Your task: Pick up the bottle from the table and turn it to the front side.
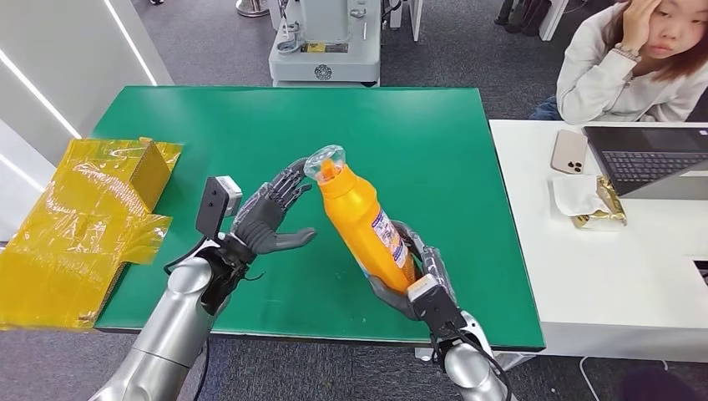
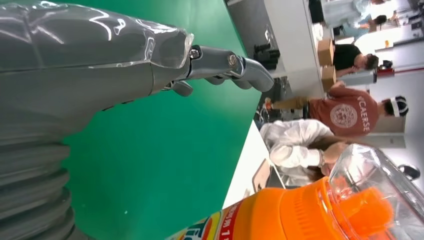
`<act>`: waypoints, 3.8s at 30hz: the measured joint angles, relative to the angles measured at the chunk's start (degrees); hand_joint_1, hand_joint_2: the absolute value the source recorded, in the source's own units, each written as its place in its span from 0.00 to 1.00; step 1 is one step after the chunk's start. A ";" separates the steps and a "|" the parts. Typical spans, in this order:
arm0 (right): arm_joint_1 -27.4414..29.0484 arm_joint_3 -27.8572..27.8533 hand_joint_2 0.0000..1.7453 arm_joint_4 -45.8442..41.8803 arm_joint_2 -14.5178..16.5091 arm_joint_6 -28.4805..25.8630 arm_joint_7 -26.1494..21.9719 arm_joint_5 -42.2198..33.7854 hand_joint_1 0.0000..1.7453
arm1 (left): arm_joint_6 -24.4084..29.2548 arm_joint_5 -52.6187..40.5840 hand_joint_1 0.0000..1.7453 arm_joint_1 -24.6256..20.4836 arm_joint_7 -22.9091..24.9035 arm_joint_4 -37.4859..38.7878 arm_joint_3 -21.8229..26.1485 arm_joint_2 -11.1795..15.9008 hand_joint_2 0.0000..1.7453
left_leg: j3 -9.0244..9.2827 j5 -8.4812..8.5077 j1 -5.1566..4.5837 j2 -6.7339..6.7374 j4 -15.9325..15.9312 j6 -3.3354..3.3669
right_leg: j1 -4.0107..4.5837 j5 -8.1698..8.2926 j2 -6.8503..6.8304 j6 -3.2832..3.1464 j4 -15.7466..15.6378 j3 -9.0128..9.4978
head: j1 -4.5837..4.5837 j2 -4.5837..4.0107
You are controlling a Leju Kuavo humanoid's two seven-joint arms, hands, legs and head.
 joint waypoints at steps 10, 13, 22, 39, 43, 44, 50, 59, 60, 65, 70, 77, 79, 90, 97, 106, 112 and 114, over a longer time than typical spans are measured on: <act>-2.86 -0.83 1.00 1.75 -0.02 -0.07 -0.55 1.33 1.00 | -3.98 2.50 0.00 -6.86 2.46 7.27 -3.23 0.07 1.00 | -0.04 0.00 0.00 0.00 -0.01 0.00 | 0.00 0.00 0.00 0.00 0.00 -0.04 | 0.01 0.00; -3.77 -0.83 1.00 2.82 -0.04 -0.23 -1.01 1.97 1.00 | -5.43 3.87 0.00 -8.74 3.52 9.34 -4.08 0.08 1.00 | -0.04 0.00 0.00 0.01 -0.01 0.00 | 0.00 0.00 0.01 0.00 0.00 -0.04 | 0.00 0.00; -6.49 -0.54 1.00 7.52 -0.30 -3.47 -1.97 3.94 1.00 | -11.88 11.92 0.00 -14.63 7.14 17.19 -5.32 0.58 1.00 | -0.05 0.00 0.00 0.00 -0.01 0.00 | 0.00 0.00 0.00 0.00 0.01 -0.04 | 0.00 0.00; -9.34 0.29 1.00 11.39 -0.38 -5.93 -4.23 2.46 1.00 | -13.76 19.13 0.00 -17.02 8.85 21.76 -6.19 0.67 1.00 | -0.04 0.00 0.00 0.00 0.00 0.00 | 0.00 0.00 0.00 0.00 0.01 -0.04 | 0.01 0.00; -10.48 0.56 1.00 12.46 0.14 -8.07 -5.41 1.52 1.00 | -11.22 21.05 0.00 -17.00 7.21 21.86 -7.40 -0.48 1.00 | -0.05 0.00 0.00 -0.02 0.00 0.00 | 0.00 0.00 -0.01 0.00 0.01 -0.04 | 0.00 0.00; -10.75 0.57 1.00 12.70 0.38 -8.73 -5.67 1.50 1.00 | -10.62 21.71 0.00 -16.97 6.90 21.86 -7.67 -0.98 1.00 | -0.05 0.00 0.00 -0.02 0.01 0.00 | 0.00 0.00 -0.01 0.00 0.01 -0.04 | 0.00 0.00; -12.36 0.22 1.00 13.37 2.23 -10.61 -7.33 -1.41 1.00 | -7.19 24.68 0.00 -16.22 5.72 21.54 -9.42 -4.24 1.00 | -0.07 0.00 0.00 -0.01 0.01 0.00 | 0.00 0.00 -0.01 0.00 0.01 -0.04 | 0.00 0.00; -14.69 -0.19 1.00 14.36 5.35 -8.70 -8.14 -3.58 1.00 | -0.50 24.40 0.00 -16.01 3.79 19.33 -10.38 -5.92 1.00 | -0.05 0.01 0.01 -0.01 0.00 -0.01 | 0.01 0.00 0.00 0.00 0.02 -0.05 | 0.00 0.00; -14.83 -0.29 1.00 14.44 5.56 -8.50 -8.13 -3.57 1.00 | -0.09 24.27 0.00 -15.92 3.53 19.06 -10.45 -6.05 1.00 | -0.05 0.01 0.01 -0.02 0.00 -0.01 | 0.01 0.00 -0.01 0.00 0.03 -0.05 | 0.00 0.00; -15.51 -0.85 1.00 15.63 6.21 -7.84 -8.04 -3.51 1.00 | 1.75 22.80 0.00 -15.46 2.63 17.51 -10.92 -7.00 1.00 | -0.08 0.00 -0.01 -0.02 0.01 0.00 | 0.00 0.00 -0.01 0.00 0.03 -0.05 | 0.01 0.00; -15.81 -1.03 1.00 16.95 6.61 -7.42 -7.76 -3.15 1.00 | 3.25 21.20 0.00 -15.48 2.39 16.41 -11.35 -7.37 1.00 | -0.08 0.00 -0.02 -0.02 0.02 0.00 | -0.01 0.00 -0.01 0.00 0.02 -0.05 | 0.01 0.00; -15.94 -1.03 1.00 19.98 7.28 -8.82 -5.60 1.86 1.00 | 3.06 19.40 0.00 -15.79 3.02 16.59 -11.38 -7.20 1.00 | -0.07 0.00 0.00 -0.01 0.01 0.00 | 0.00 0.00 0.00 0.00 0.03 -0.06 | 0.00 0.00; -16.03 -1.03 1.00 21.08 7.28 -9.13 -5.15 2.82 1.00 | 2.38 19.35 0.00 -16.01 3.41 16.87 -11.38 -6.90 1.00 | -0.07 0.01 0.00 0.00 0.00 0.00 | 0.00 0.00 0.00 0.00 0.03 -0.06 | 0.00 0.00; -17.55 -1.03 1.00 25.61 7.30 -9.39 -4.68 6.83 1.00 | -1.37 20.23 0.50 -17.42 5.83 19.48 -11.38 -6.11 1.00 | -0.08 0.01 -0.01 -0.01 0.02 -0.01 | -0.01 0.00 0.00 0.00 0.03 -0.06 | 0.00 0.00; -17.79 -1.03 1.00 27.16 7.34 -10.12 -5.02 7.61 1.00 | -2.28 21.04 1.00 -17.72 6.37 20.68 -11.38 -6.45 1.00 | -0.07 0.01 0.00 0.00 0.02 -0.01 | -0.01 0.00 0.01 0.00 0.03 -0.08 | 0.00 0.00; -17.74 -1.03 1.00 27.55 7.34 -10.12 -5.22 7.45 1.00 | -1.27 20.91 1.00 -17.72 5.53 20.77 -11.40 -7.04 1.00 | -0.07 0.01 0.00 0.00 0.02 -0.01 | 0.00 0.00 0.02 0.00 0.03 -0.09 | 0.01 0.00; -17.73 -1.51 1.00 27.55 7.33 -10.28 -5.71 6.49 1.00 | 4.70 17.86 1.00 -17.09 2.03 20.68 -11.85 -8.80 1.00 | -0.08 0.00 -0.01 0.01 0.04 0.00 | -0.01 0.00 0.02 0.00 0.03 -0.09 | 0.01 0.00; -17.65 -1.81 1.00 27.55 7.32 -10.27 -6.01 6.04 0.67 | 6.10 17.14 1.00 -16.65 1.25 20.45 -12.05 -9.34 1.00 | -0.08 0.00 -0.02 0.01 0.04 0.00 | -0.01 0.00 0.02 0.00 0.02 -0.09 | 0.01 0.00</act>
